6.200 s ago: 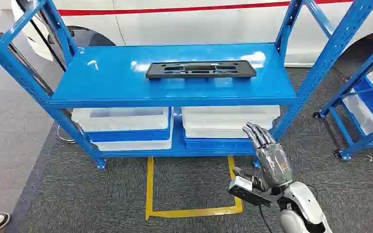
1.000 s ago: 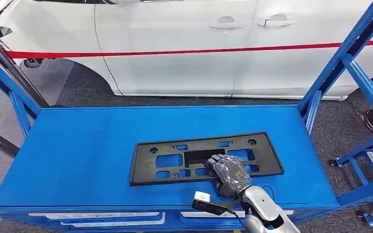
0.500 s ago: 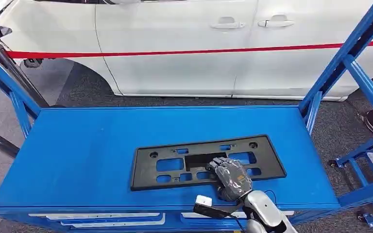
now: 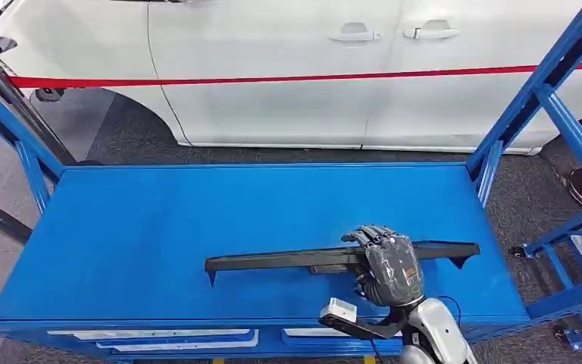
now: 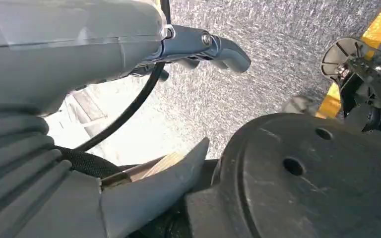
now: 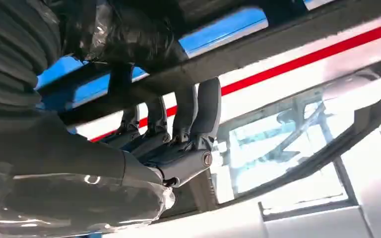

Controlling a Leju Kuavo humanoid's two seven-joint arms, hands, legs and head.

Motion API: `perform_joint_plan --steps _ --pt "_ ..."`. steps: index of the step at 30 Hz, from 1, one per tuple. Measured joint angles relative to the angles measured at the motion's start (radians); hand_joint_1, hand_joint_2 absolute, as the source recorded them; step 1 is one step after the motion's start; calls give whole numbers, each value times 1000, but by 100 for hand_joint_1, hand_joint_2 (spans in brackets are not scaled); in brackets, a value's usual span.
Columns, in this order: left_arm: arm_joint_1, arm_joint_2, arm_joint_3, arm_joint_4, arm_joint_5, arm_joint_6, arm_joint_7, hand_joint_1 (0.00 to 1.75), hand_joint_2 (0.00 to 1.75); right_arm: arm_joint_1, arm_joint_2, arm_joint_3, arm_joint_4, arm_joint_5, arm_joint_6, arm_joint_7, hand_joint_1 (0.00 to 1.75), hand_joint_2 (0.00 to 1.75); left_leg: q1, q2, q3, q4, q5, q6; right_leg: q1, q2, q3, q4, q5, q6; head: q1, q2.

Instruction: Take the parts from the cabinet and place them on the table.

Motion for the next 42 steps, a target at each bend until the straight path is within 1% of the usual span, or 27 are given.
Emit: perform_joint_plan --steps 2,4,5,6,8,10,12,14,15,17,19,20,21,22,25,26,27,29,30,31,32,34,35,36,40,41,42 --pt "-1 0 -6 0 5 -2 -2 0 175 14 -2 -11 -14 4 -2 -6 175 175 7 0 -11 13 -2 -8 -13 -2 30 -48 53 12 0 0" --pt "-1 1 -10 0 9 -2 -4 0 175 17 -3 -20 -28 4 -4 -6 175 175 18 -1 -25 40 -10 -27 -28 -7 128 -229 132 30 1 0" --pt "-2 5 -12 2 11 -2 -5 0 175 17 -3 -23 -29 4 -6 -7 175 175 16 -1 -33 50 -13 -36 -24 -1 137 -254 100 33 1 0" --pt "-2 6 -15 3 13 -3 -3 0 175 20 -3 -24 -32 6 -9 -8 175 175 12 -5 -43 59 -15 -44 -16 12 125 -232 131 15 0 0" --pt "-4 6 -23 4 14 -4 -3 0 175 20 -4 -27 -36 13 -10 -11 175 175 6 -7 -46 66 -9 -51 -22 9 116 -230 117 -10 -3 0" --pt "-4 8 -31 6 15 -8 -4 0 175 22 -4 -28 -39 18 -10 -15 175 175 10 -8 -59 73 -6 -62 -21 4 99 -235 129 -29 -2 0" --pt "-4 9 -34 7 16 -12 -4 0 175 24 -5 -29 -43 18 -11 -15 175 175 10 -4 -91 146 -91 -67 -19 0 81 -235 144 -49 -3 0" --pt "-5 9 -37 8 16 -14 -4 0 175 24 -5 -29 -46 18 -11 -15 175 175 9 -4 -136 295 -192 -70 -9 -4 59 -235 160 -56 -3 0" --pt "-5 10 -39 8 16 -15 -4 0 175 25 -5 -29 -46 18 -10 -14 175 175 8 -4 -148 356 -218 -68 -3 -7 48 -234 168 -57 -3 0" --pt "-5 11 -43 8 17 -16 -4 0 175 26 -6 -29 -46 18 -10 -13 175 175 5 -4 -107 337 -188 -59 5 -10 29 -234 183 -58 -3 0" --pt "-5 11 -53 8 18 -16 -3 0 175 26 -6 -29 -47 15 -11 -13 175 175 -2 -4 5 179 -119 -41 12 -9 14 -234 198 -57 -3 0" --pt "-5 11 -54 8 18 -16 -3 0 175 26 -6 -29 -50 14 -10 -11 175 175 -7 -4 67 87 -109 -29 14 -9 8 -234 207 -56 -3 0" --pt "-4 11 -55 8 18 -16 0 0 175 27 -6 -29 -55 14 -10 -11 175 175 -10 -3 91 36 -132 -25 18 -9 4 -234 215 -51 -3 0" --pt "-4 11 -55 8 20 -16 0 0 175 26 -6 -29 -57 14 -10 -10 175 175 -14 -2 78 44 -112 -29 12 -11 7 -241 226 -44 -1 0" --pt "-3 10 -63 8 26 -18 1 0 175 28 -7 -29 -64 1 -9 -9 175 175 -15 -3 67 20 -84 -16 13 -11 7 -258 256 -20 -3 0" --pt "-4 8 -64 8 27 -18 2 0 175 28 -9 -29 -66 -2 -9 -10 175 175 -9 5 62 12 -66 -14 6 -6 1 -245 230 -19 -4 0" --pt "-4 8 -64 8 29 -19 1 0 175 28 -10 -29 -68 -3 -9 -10 175 175 -9 5 49 8 -55 -4 7 -7 -11 -212 173 -16 -1 0" --pt "-4 8 -67 8 33 -19 -1 0 175 33 -11 -29 -74 -14 -8 -17 175 175 -9 7 23 10 -33 -1 5 -7 -41 -79 53 -8 0 0" --pt "-4 8 -69 8 35 -19 -1 0 175 37 -12 -29 -79 -23 -7 -20 175 175 -9 8 11 12 -23 -2 6 -7 -53 -14 25 -5 -1 0" --pt "-4 8 -72 8 36 -19 -1 0 175 42 -12 -29 -87 -32 -6 -26 175 175 -9 8 -9 18 -12 -4 6 -7 -53 28 28 -2 -1 0" --pt "-4 8 -72 8 38 -19 -2 0 175 47 -13 -29 -97 -39 -4 -31 175 175 -9 8 -28 25 -3 -6 5 -7 -29 24 57 -1 -1 0" --pt "-4 6 -74 8 45 -19 -2 0 175 51 -13 -29 -117 -44 -2 -35 175 175 -9 8 -58 39 8 -11 1 -7 70 -93 116 -1 -1 0" --pt "-5 5 -75 8 48 -19 -2 0 175 51 -13 -29 -132 -46 -2 -37 175 175 -9 8 -69 51 12 -15 0 -7 144 -195 118 -4 -1 0" --pt "-5 5 -75 8 49 -18 -2 0 175 51 -14 -29 -141 -49 1 -37 175 175 -15 7 -80 59 15 -21 5 -6 184 -263 81 -10 0 0" --pt "-4 5 -78 8 56 -16 -4 0 175 64 -15 -29 -178 -78 2 -57 175 175 -15 7 -83 56 44 -42 8 -7 161 -268 105 -43 1 0" --pt "-5 5 -79 10 59 -15 -5 0 175 66 -16 -29 -194 -87 2 -67 175 175 -13 5 -89 67 28 -47 1 -14 152 -272 118 -52 2 0" --pt "-5 5 -80 10 61 -16 -5 0 175 69 -16 -29 -211 -96 2 -73 175 175 -13 3 -106 101 -29 -56 1 -14 138 -273 130 -62 -4 0"
